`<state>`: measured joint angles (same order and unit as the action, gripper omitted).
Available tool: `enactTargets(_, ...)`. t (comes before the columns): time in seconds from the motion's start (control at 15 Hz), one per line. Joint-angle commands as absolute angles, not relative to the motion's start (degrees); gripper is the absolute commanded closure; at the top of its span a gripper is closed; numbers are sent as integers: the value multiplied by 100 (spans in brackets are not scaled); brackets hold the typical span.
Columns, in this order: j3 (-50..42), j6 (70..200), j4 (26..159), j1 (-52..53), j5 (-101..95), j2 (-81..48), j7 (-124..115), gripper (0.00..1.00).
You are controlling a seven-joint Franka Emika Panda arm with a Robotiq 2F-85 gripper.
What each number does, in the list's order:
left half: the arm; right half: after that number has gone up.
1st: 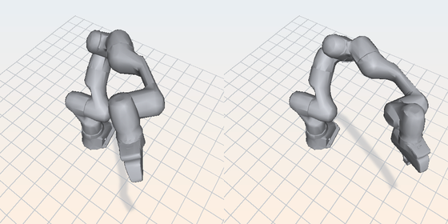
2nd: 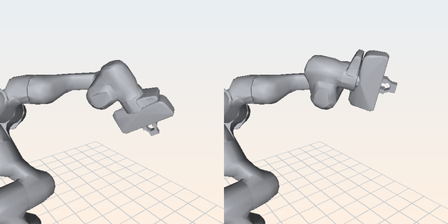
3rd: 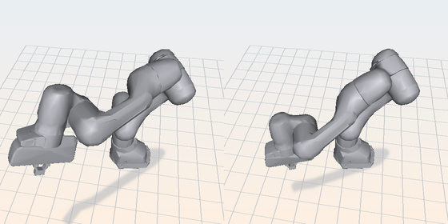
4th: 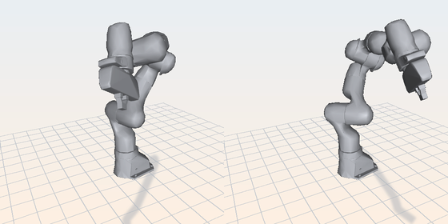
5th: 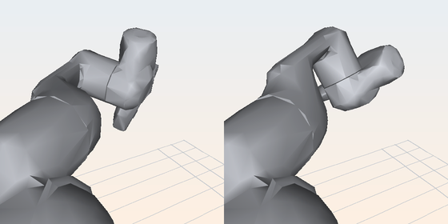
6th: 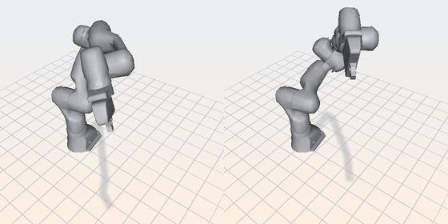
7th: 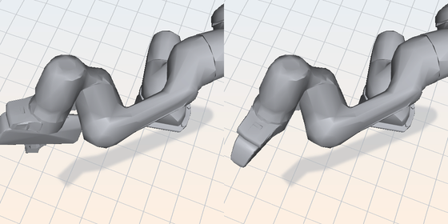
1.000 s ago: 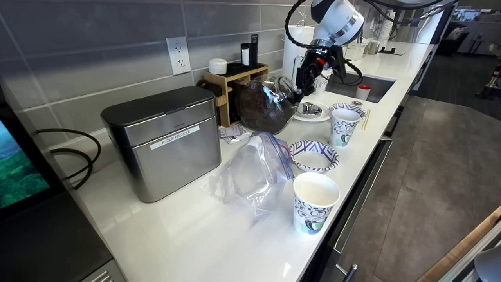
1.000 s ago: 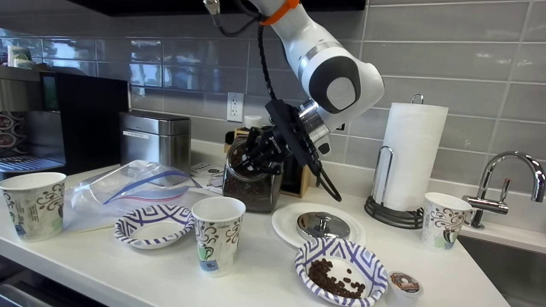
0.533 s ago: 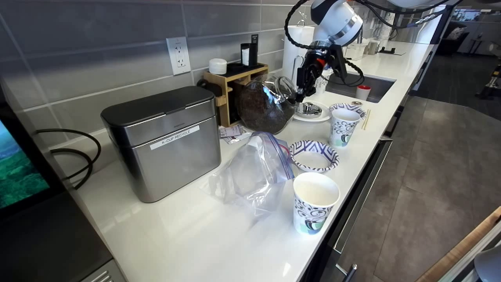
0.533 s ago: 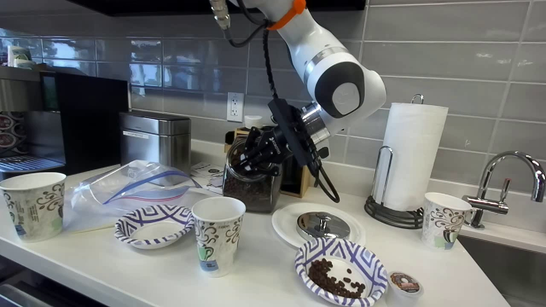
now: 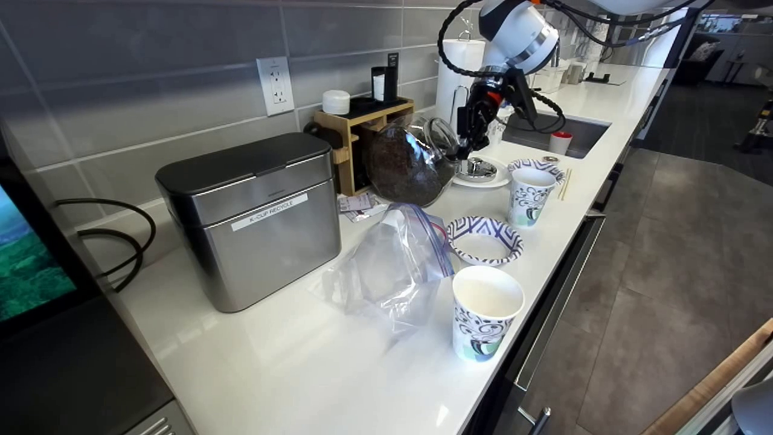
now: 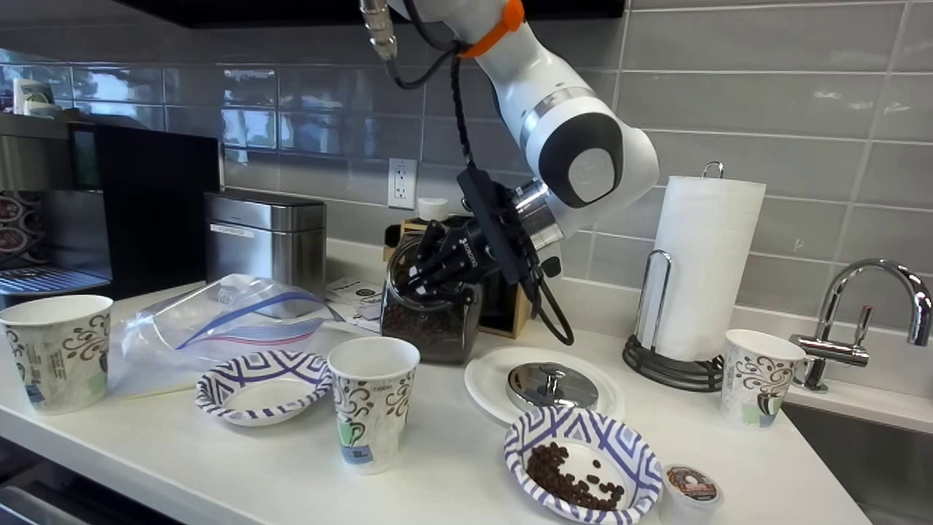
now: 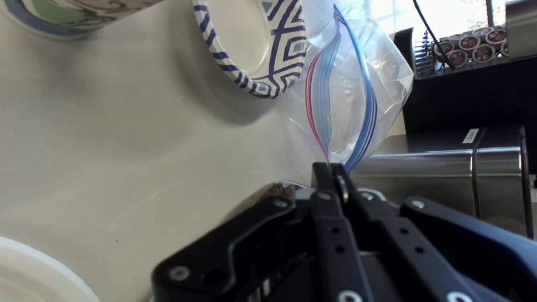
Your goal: Place the coffee beans from the container in the coffee cup using the silver spoon then pour the beans into the bowl on the right.
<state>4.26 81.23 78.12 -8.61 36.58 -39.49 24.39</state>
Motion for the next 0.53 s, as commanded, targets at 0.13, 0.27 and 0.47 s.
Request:
enactTargets(0.13,461,8094,7759,-874,3684,-4054,2261,99)
enactTargets(0.27,456,8090,7759,-870,3670,-4059,2242,99)
enactTargets(0.47,442,8079,7742,-849,3639,-4087,2162,99)
